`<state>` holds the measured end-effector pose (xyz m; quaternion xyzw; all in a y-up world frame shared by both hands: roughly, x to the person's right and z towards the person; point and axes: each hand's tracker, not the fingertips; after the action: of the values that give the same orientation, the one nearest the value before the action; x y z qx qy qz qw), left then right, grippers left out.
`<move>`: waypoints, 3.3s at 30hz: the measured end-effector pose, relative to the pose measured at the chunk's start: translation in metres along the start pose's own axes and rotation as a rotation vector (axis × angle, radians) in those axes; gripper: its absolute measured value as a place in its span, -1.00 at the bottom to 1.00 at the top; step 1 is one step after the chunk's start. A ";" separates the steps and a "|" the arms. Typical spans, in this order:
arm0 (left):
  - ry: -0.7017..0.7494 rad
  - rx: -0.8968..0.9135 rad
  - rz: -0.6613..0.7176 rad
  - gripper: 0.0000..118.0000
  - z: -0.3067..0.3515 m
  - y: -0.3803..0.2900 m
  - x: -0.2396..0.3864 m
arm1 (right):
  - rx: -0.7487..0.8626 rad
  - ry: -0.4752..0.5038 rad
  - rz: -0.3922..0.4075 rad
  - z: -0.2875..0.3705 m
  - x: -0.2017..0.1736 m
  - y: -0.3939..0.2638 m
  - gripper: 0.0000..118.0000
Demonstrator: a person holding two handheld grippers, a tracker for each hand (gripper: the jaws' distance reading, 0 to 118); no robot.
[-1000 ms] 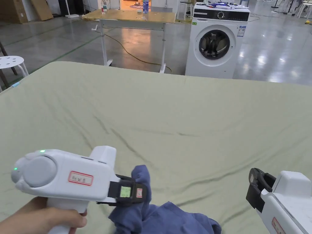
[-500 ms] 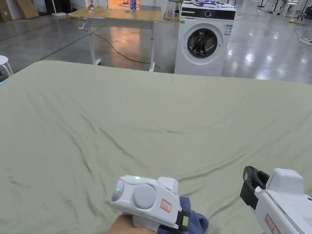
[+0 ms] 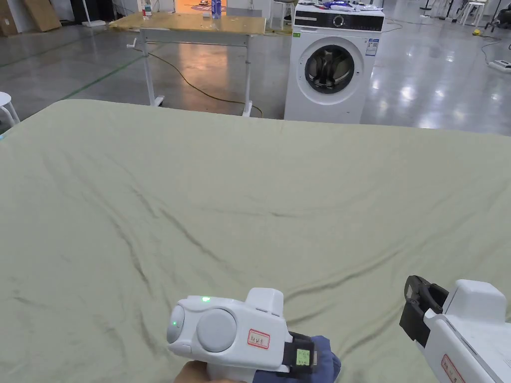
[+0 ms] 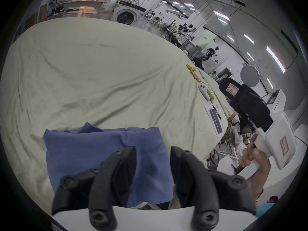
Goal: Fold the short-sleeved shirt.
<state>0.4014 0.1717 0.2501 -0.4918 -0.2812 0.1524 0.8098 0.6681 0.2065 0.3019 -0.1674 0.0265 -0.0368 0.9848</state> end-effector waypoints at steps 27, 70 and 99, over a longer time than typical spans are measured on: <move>0.357 0.668 -0.279 -0.97 0.078 -0.005 -0.029 | 0.096 -0.013 0.057 -0.014 -0.026 0.008 -1.00; 0.445 0.560 -0.056 -0.94 0.091 -0.063 -0.117 | -0.193 0.033 0.253 -0.028 -0.104 -0.150 -1.00; -0.442 -0.018 0.332 -0.37 -0.011 -0.032 -0.217 | -0.210 0.074 0.161 -0.030 -0.091 -0.147 -1.00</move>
<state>0.2344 0.0348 0.2080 -0.4931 -0.3679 0.3843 0.6883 0.5665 0.0657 0.3263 -0.2653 0.0799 0.0391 0.9601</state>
